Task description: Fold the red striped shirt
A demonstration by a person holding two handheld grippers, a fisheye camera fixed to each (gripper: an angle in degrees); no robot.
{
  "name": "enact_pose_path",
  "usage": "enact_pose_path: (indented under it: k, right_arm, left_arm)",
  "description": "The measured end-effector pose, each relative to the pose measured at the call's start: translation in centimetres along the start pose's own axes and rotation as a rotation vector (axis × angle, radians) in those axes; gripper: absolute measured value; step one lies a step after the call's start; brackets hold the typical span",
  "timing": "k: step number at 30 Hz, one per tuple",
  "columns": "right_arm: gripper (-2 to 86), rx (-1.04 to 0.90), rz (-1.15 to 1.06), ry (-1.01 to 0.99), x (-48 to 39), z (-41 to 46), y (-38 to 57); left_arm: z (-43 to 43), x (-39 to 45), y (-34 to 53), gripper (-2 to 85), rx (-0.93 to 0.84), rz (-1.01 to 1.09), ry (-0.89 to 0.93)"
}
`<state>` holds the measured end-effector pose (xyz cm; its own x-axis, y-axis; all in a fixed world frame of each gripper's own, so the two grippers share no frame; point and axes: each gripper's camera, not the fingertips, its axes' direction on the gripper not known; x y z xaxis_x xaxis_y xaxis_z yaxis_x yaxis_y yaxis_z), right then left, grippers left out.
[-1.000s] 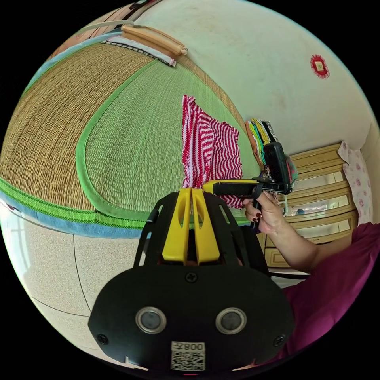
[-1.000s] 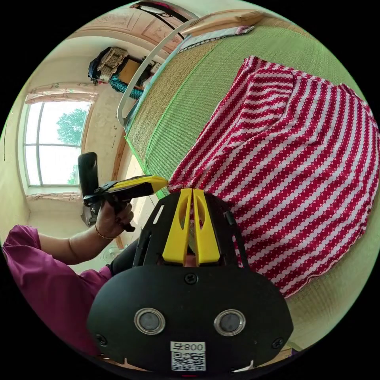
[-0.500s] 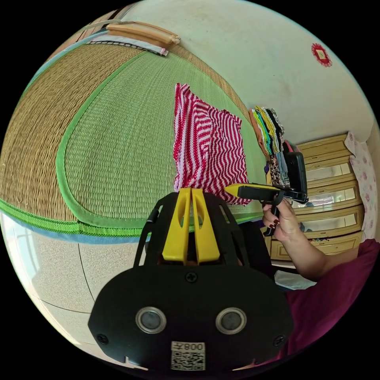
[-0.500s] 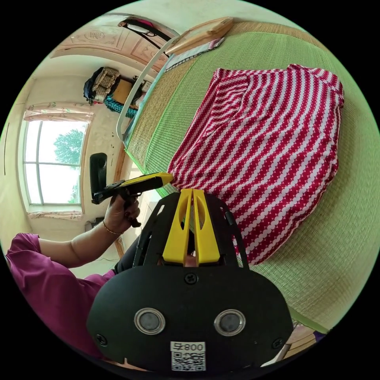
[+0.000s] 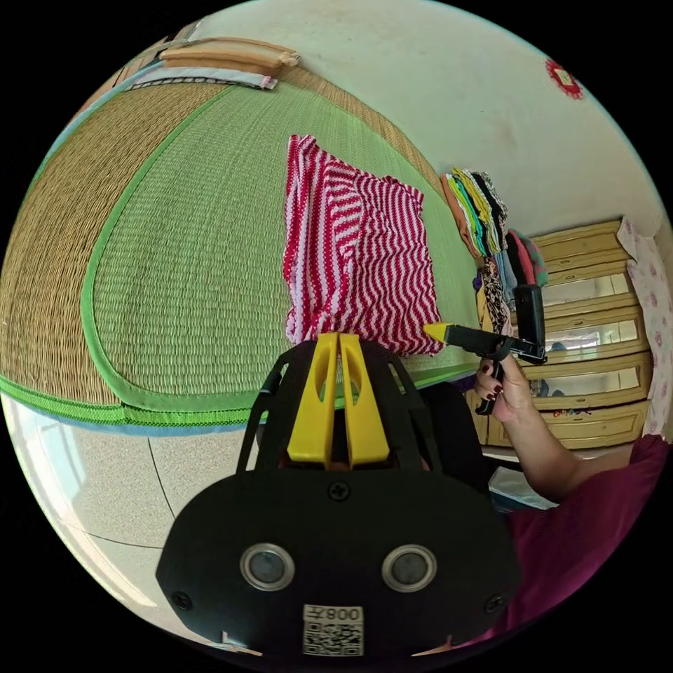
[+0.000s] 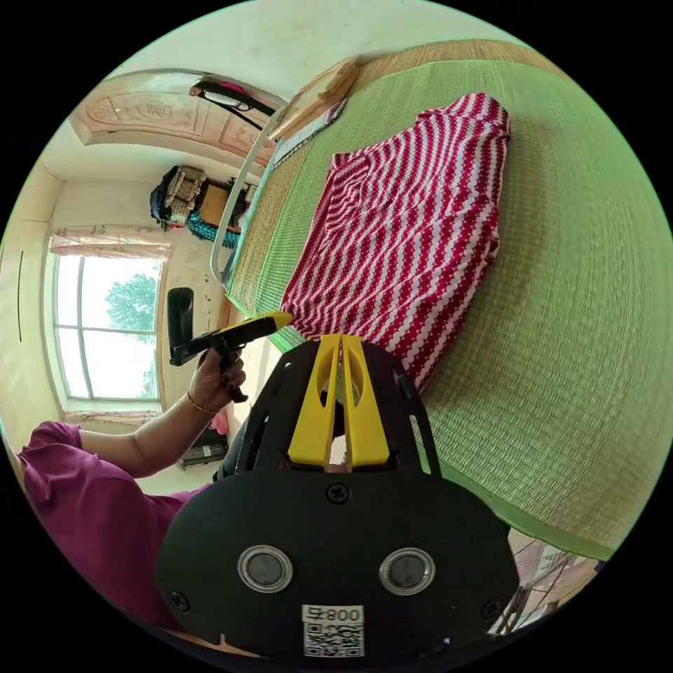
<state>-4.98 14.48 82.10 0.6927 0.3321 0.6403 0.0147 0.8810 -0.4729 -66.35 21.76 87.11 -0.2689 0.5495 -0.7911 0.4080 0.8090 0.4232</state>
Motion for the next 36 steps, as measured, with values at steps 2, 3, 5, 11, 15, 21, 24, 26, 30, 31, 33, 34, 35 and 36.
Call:
enact_pose_path:
  k: [2, 3, 5, 11, 15, 21, 24, 26, 30, 31, 33, 34, 35, 36]
  right_arm:
    - [0.0, 0.024, 0.027, -0.078, 1.5, -0.7, 0.7]
    - [0.0, 0.055, 0.033, -0.094, 2.0, -1.5, 0.9]
    - [0.0, 0.095, 0.026, -0.087, 2.3, -2.8, 0.6]
    - [0.0, 0.204, 0.027, -0.069, 5.1, -6.5, -4.3]
    - [0.0, 0.197, 0.098, -0.058, 8.7, -6.6, -7.9]
    - [0.0, 0.197, 0.135, -0.15, 11.5, -6.6, -7.6]
    - [0.1, 0.197, 0.058, -0.197, 10.3, -7.3, -6.0]
    - [0.1, 0.181, 0.018, -0.172, 9.3, -7.3, -4.1]
    - [0.5, 0.223, 0.06, -0.092, 10.2, -8.0, -0.7]
    - [0.6, 0.233, 0.077, -0.091, 10.7, -8.3, -0.6]
    - [1.2, 0.259, 0.105, -0.114, 12.2, -9.1, -1.2]
    - [1.4, 0.263, 0.109, -0.11, 12.5, -9.3, -1.5]
    - [1.9, 0.264, 0.115, -0.086, 12.8, -9.7, -2.3]
    - [2.3, 0.254, 0.129, -0.053, 13.2, -9.8, -3.2]
  left_arm:
    - [1.1, -0.6, 0.1, 0.1, 0.018, -0.027, 0.018]
    - [1.1, -0.7, 0.1, 0.1, 0.028, -0.028, 0.028]
    - [1.5, -0.2, -0.1, 0.0, 0.063, -0.005, 0.044]
    - [5.1, 0.9, -1.9, 0.1, 0.032, 0.089, -0.006]
    - [8.2, -0.3, -2.2, 0.1, -0.005, 0.078, -0.032]
    - [10.6, -1.7, -1.4, 0.2, 0.005, 0.06, 0.001]
    - [11.6, -1.7, -0.7, 0.5, 0.009, 0.069, 0.03]
    - [12.4, -1.0, -0.1, 1.0, 0.021, 0.09, 0.075]
    - [15.4, 1.9, 0.5, 3.2, -0.007, 0.19, 0.178]
    - [16.9, 3.2, 0.6, 4.0, -0.037, 0.233, 0.194]
    - [19.1, 5.2, 0.7, 5.1, -0.072, 0.299, 0.192]
    - [20.6, 6.4, 0.7, 5.3, -0.088, 0.34, 0.173]
    - [21.9, 7.4, 0.6, 5.3, -0.101, 0.368, 0.143]
    - [22.7, 7.7, 0.6, 5.1, -0.112, 0.38, 0.128]
